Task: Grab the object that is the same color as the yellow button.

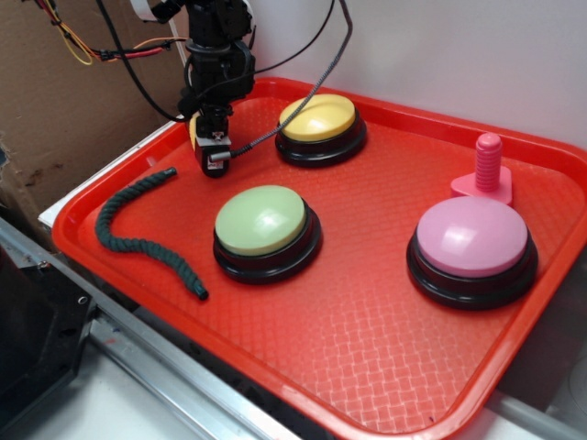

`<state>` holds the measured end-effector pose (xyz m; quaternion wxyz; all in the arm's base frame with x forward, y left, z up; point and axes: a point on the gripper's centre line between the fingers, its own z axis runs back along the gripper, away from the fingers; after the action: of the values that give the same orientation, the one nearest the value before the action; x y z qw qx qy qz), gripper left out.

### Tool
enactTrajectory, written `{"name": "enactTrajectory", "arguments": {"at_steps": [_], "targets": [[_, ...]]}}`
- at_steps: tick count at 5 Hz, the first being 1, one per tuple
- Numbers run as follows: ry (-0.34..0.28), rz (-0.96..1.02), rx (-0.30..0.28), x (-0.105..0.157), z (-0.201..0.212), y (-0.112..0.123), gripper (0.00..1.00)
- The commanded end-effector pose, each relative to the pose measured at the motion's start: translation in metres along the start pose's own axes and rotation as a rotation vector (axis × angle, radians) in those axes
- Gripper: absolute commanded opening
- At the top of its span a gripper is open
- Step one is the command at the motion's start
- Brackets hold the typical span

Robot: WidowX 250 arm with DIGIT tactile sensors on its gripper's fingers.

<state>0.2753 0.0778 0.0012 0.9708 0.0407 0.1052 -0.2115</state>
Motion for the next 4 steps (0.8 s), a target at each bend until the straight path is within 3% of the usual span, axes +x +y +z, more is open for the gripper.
{"name": "enactTrajectory", "arguments": {"at_steps": [1,3,4], "targets": [[-0.050,0.052,0.042,-0.009,0.025,-0.008,0.00],[-0.148,0.152,0.084,-0.040,0.076,-0.012,0.00],[-0.193,0.258,0.047,-0.071,0.121,-0.028,0.00]]}}
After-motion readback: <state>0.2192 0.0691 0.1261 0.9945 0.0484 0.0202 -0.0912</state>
